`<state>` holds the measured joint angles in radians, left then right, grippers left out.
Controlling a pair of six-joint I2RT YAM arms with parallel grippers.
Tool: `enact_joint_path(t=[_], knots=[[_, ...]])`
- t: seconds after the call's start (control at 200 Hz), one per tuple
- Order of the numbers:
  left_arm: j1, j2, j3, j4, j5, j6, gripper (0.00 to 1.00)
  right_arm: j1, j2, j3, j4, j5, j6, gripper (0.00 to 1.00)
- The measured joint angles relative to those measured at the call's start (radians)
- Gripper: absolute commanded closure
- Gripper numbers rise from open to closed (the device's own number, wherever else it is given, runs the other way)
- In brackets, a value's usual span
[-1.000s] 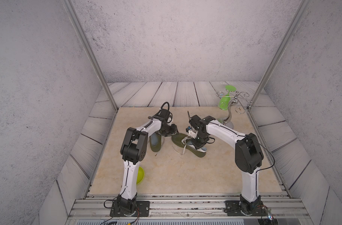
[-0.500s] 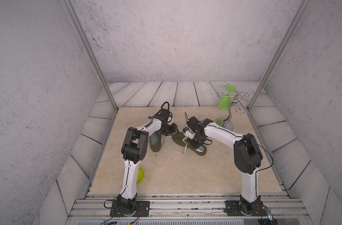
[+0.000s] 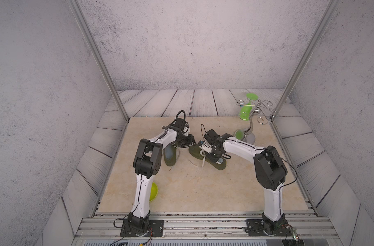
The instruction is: Insert the insole into the shoe
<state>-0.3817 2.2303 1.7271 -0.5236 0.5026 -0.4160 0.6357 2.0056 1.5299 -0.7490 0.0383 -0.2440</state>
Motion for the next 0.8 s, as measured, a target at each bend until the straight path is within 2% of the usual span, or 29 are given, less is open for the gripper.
enact_joint_path(t=[0.265,0.4,0.57,0.656,0.801], knots=[[0.003,0.004,0.004,0.001,0.005,0.000,0.45,-0.001,-0.015,-0.085,0.121,0.006,-0.014,0.83],[0.004,0.005,0.005,0.000,0.008,0.001,0.45,-0.001,-0.031,-0.125,0.174,0.011,-0.026,0.73],[0.005,0.009,0.015,-0.007,0.010,0.004,0.45,-0.002,-0.034,-0.132,0.187,0.027,-0.034,0.51],[0.006,0.009,0.016,-0.010,0.010,0.008,0.45,-0.009,-0.034,-0.121,0.174,0.027,-0.022,0.47],[0.006,0.009,0.021,-0.023,0.010,0.018,0.45,-0.007,-0.034,-0.102,0.129,0.016,0.000,0.46]])
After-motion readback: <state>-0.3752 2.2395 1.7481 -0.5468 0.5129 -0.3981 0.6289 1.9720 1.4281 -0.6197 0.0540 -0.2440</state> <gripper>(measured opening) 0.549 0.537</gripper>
